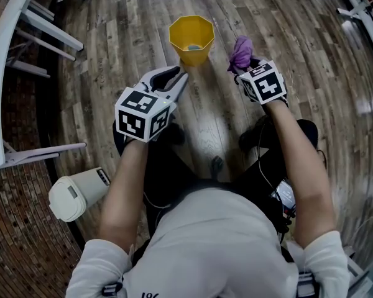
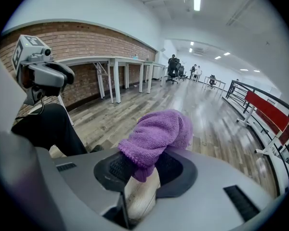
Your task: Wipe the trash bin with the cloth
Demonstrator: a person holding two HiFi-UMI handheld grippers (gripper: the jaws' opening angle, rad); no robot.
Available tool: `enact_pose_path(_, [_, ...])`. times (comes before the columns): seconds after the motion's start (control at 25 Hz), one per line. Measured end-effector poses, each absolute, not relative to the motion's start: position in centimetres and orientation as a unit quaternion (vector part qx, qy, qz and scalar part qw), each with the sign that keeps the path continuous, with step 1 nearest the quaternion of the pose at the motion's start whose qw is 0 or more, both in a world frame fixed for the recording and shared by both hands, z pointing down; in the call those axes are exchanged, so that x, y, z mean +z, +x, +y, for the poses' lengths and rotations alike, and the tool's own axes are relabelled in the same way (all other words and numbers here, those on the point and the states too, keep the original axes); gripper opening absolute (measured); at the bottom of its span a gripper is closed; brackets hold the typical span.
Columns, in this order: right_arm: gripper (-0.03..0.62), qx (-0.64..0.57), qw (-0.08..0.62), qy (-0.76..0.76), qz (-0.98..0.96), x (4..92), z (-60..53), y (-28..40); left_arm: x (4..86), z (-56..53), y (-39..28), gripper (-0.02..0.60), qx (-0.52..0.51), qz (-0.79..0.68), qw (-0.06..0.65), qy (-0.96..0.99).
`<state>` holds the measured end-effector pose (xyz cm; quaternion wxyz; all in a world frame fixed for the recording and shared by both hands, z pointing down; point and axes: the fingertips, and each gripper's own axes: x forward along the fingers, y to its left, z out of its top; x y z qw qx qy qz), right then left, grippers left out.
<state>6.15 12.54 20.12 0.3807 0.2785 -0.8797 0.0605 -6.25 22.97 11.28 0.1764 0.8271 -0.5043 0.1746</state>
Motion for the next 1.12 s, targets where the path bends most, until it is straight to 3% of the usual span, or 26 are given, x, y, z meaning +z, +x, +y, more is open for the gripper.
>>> enact_pose_path(1.12, [0.107,0.096,0.278,0.31,-0.904,14.4,18.7,5.3,9.3,26.3,-4.1,0.084,0.132,-0.497,0.195,0.835])
